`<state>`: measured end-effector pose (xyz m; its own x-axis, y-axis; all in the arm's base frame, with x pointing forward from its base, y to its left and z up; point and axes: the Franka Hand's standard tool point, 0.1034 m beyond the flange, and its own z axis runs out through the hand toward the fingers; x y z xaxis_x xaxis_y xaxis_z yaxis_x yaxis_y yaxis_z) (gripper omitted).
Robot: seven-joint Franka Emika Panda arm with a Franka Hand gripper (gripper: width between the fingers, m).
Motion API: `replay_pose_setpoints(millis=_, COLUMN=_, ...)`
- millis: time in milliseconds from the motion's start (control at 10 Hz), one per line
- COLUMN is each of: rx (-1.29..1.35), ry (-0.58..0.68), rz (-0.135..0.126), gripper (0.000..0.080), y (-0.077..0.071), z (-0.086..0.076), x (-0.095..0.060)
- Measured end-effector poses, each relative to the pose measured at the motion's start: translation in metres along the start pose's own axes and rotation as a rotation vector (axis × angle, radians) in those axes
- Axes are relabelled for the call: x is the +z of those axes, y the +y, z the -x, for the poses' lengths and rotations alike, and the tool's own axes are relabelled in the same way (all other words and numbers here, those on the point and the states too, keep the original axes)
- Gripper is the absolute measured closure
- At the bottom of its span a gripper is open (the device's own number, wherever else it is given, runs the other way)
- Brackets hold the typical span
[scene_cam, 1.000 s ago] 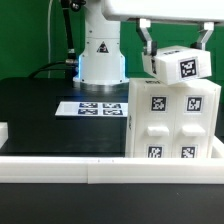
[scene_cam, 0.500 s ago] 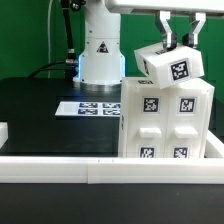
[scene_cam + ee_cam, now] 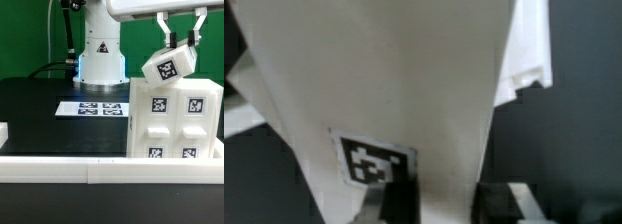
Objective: Assemble cabinet
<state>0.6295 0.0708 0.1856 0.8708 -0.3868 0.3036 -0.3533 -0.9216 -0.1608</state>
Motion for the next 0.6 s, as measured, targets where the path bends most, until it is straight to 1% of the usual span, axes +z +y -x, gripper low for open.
replay_pose_setpoints(millis=300, rx=0.234, ry=0.02, rz=-0.031, gripper=0.0663, y=-0.0044, z=-0.003, x=-0.0007)
replay_pose_setpoints(millis=400, rx=0.354, ry=0.031, rz=-0.053, gripper=0.0663, y=-0.007, z=-0.0051, x=-0.001)
replay_pose_setpoints(millis=500, rx=0.461, ry=0.034, rz=-0.067, gripper=0.0663, y=-0.0096, z=-0.0056, x=-0.0018)
replay_pose_setpoints(millis=600, rx=0.518, ry=0.04, rz=-0.076, gripper=0.0663, y=-0.0085, z=-0.0076, x=-0.0024)
